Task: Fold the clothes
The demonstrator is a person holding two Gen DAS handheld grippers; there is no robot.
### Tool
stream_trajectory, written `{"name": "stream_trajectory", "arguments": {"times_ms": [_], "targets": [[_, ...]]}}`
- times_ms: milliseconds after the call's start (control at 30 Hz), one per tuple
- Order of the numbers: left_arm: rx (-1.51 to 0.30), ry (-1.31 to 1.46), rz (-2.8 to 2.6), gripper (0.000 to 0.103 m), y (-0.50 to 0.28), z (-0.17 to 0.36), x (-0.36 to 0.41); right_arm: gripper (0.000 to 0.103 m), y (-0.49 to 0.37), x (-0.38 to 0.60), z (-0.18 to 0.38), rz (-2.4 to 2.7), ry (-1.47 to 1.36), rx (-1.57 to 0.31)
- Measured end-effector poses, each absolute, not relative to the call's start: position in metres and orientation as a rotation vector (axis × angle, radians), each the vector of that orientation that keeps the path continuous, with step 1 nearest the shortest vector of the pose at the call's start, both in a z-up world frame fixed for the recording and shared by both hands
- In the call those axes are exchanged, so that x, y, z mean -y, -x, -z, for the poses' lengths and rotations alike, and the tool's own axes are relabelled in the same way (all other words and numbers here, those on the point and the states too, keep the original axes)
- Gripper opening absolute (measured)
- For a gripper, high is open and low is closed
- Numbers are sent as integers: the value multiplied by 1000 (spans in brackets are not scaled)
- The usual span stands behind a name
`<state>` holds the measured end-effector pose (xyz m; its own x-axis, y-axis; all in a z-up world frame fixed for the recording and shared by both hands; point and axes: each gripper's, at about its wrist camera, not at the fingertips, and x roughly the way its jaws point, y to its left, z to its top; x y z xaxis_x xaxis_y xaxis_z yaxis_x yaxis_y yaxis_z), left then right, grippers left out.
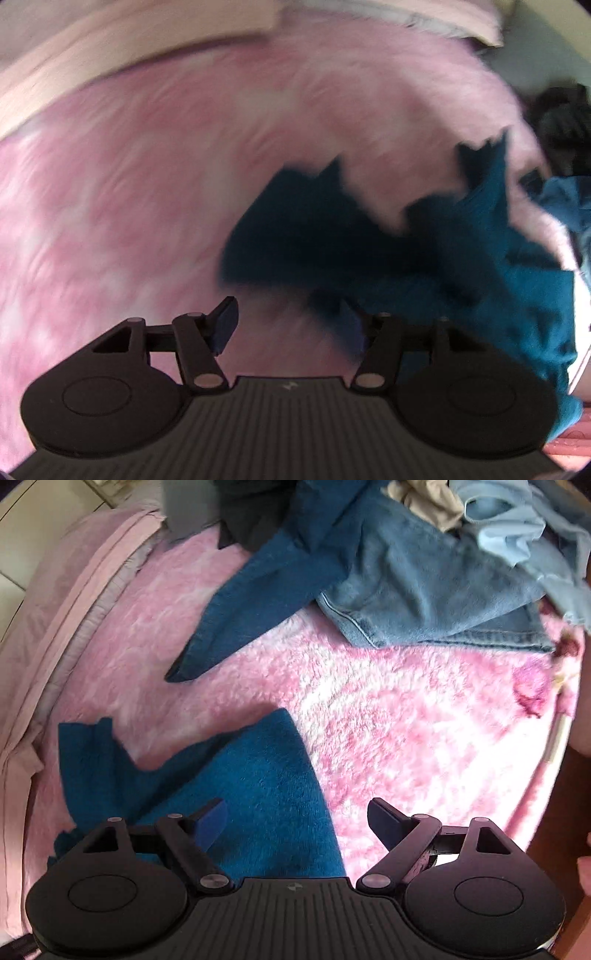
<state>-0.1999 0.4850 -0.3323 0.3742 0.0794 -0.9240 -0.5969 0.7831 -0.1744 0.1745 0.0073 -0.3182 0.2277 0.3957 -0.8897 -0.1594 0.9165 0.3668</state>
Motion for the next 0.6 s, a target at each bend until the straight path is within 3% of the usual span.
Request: {"name": "stream_trajectory", "arguments": {"times_ms": [100,300,367,400,433,500,533,567,600], "targets": [[-1071,493,-347,69,157,331,-485,86,-181,-16,325,-408,-203,-1284],[-1121,557,-94,76,85,373,-479,86,-194,-26,343,-467,-316,-1279],[-1151,650,-58,66,78,396,-476,86,-200,-29,359,-487,-392,-1294],[-1166,696,-40,35,74,408,-475,86,-201,-31,367,-497,-428,-1311],[-1139,760,-49,26,79,412,-477,86,-199,-35,370,-510,-424,-1307],[-1069,880,-87,20,94,415,-482,85,-195,-44,376,-537,-410,-1293],[-1024,917,-116,19,107,410,-485,40,-192,-49,374,-571,-399,-1301],[-980,923,-148,18,123,398,-487,15,-190,-53,371,-608,-388,-1310],[-936,927,-180,17,139,385,-490,18,-187,-55,368,-621,-407,-1313]]}}
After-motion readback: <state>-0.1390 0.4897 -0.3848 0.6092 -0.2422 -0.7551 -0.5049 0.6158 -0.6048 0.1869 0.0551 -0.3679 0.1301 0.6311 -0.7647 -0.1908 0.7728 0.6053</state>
